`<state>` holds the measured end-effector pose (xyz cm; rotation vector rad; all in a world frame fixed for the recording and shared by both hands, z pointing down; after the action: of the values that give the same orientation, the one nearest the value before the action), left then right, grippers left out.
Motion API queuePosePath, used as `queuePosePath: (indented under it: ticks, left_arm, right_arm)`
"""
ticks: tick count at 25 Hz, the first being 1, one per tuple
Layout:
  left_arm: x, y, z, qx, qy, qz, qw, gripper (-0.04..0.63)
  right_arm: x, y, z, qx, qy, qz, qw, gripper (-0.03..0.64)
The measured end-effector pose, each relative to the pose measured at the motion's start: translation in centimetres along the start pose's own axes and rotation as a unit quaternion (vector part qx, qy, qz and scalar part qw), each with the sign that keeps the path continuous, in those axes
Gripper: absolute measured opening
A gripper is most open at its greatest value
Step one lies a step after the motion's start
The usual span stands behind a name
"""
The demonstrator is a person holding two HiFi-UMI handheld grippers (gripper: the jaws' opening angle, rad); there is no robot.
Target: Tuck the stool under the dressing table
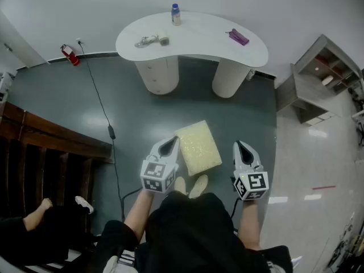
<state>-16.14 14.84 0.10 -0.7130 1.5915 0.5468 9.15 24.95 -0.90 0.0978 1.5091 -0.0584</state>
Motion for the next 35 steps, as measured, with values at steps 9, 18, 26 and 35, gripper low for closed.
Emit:
queuePosePath:
  ticks: [9,18,26,35]
  left_arm:
    - [-0.4,-0.6,0.7,0.008,-0.011,-0.007,0.9999,0.006]
    - [-3.0,-2.5,1.3,0.018,0.025,-0.034,0.9989,0.006]
    - [-6.6,-5.1,1.2,0.038,0.04,-0.043,0.9975,0.006]
    - [-13.6,-6.3,-2.1,0.071,0.068,-0.099,0.9902,0.006]
  right_arm:
    - [-0.6,-0.1,1.4,-0.004,-0.027,-0.002,1.0,0.002]
    - [-3.2,-1.5,3.4,0.027,-0.048,-0.038,0.998,0.002]
    - [-7.3,-3.7,5.7,0.057,-0.055,-0.067,0.995,0.002]
    - [-13.5,-7.1,5.9,0.076,-0.079,-0.115,0.987,0.002]
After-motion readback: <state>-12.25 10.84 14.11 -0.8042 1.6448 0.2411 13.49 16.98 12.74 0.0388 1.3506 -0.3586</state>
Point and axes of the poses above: the fingertips, and each gripper's own axes: y backward along the fingers, z to its right, x out of its top, the point moved 7 cm from there along y, backward along the fingers, and after that the axes turned 15 degrees about z, right-handed, at the moved point
